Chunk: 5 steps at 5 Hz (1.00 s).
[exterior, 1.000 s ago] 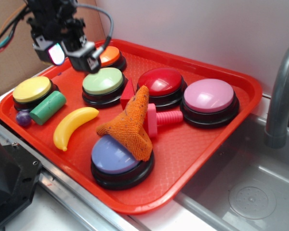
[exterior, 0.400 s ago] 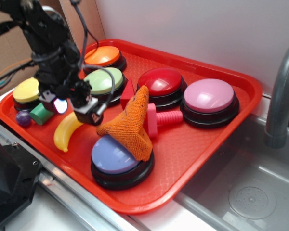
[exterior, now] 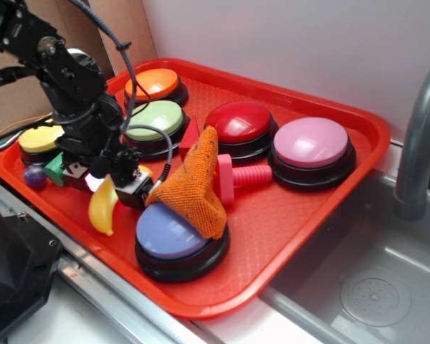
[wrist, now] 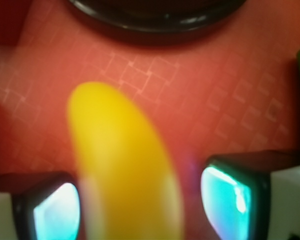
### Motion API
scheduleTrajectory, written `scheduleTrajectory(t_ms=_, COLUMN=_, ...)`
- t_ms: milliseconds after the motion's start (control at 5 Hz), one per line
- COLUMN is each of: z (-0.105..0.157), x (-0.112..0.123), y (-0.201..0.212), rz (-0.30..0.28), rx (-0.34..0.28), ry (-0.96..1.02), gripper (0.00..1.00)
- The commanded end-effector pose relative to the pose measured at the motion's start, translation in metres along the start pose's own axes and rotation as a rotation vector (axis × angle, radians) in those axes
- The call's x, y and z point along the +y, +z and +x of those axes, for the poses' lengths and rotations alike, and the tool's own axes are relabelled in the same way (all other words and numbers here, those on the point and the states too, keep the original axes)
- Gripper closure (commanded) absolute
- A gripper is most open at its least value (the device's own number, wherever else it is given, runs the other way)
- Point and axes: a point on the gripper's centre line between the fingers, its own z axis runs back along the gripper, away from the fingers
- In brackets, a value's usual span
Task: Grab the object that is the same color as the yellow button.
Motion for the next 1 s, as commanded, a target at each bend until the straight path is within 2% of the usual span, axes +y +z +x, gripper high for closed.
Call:
scheduleTrajectory(t_ms=0, z=0.008, x=-0.005, y=0.012, rz=-0.008, rx=-0.031, ry=0.029, gripper=1.00)
scheduleTrajectory(t_ms=200, z=0.022, x=-0.013, y=0.032, rz=-0.024, rx=-0.039, ry=0.039, gripper=1.00)
scheduleTrajectory(t_ms=400, z=0.036, x=-0.024, y=0.063, rz=-0.065, rx=-0.054, ry=0.039, gripper=1.00)
scheduleTrajectory(t_ms=600, z=0.046, x=-0.041, y=0.104, rz=-0.075, rx=-0.106, ry=0.008, gripper=1.00)
scheduleTrajectory(t_ms=800, z=0.049, x=-0.047, y=0.132, rz=-0.102, rx=-0.143, ry=0.009, gripper=1.00)
